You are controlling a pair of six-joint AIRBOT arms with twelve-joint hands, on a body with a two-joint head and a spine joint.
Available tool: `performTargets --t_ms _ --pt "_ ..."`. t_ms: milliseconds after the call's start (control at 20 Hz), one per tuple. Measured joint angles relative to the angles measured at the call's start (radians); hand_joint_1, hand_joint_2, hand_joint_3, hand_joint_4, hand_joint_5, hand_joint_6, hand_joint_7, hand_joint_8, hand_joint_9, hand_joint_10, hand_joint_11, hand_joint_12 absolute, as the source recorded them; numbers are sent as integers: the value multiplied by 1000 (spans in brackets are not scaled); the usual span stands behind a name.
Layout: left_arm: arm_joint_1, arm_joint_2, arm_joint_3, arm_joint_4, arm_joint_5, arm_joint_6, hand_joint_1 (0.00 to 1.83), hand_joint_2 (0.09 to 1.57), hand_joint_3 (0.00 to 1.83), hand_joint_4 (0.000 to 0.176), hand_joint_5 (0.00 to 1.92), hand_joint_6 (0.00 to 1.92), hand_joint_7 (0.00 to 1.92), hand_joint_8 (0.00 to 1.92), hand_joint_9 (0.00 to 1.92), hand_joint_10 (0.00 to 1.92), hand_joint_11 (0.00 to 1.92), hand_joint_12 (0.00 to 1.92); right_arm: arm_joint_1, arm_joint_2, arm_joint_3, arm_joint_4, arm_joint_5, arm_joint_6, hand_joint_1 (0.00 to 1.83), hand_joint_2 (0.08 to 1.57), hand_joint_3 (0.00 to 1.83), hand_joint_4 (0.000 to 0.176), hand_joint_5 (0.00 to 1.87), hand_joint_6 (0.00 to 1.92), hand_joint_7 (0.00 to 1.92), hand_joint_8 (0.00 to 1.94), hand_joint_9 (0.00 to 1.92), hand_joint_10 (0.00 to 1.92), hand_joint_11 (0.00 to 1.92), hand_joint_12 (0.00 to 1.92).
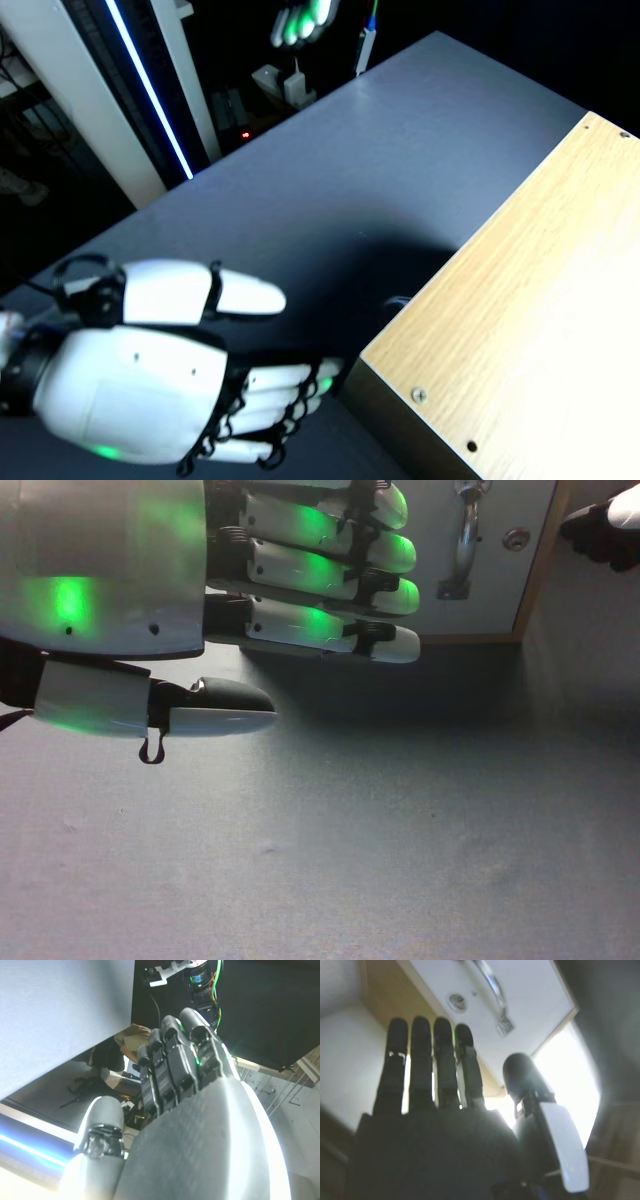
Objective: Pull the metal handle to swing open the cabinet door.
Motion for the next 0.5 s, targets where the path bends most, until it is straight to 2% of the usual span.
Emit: performTargets --t_ms 350,500 --pt "0 0 0 0 1 0 0 1571 102 0 383 1 391 1 356 2 23 729 -4 22 0 2 -10 3 0 1571 117 0 392 5 387 4 348 5 0 908" --pt "0 0 0 0 2 0 0 1571 113 0 386 1 393 1 360 2 25 728 -4 50 -28 4 -28 11 0 1571 118 0 399 7 393 6 353 6 0 903"
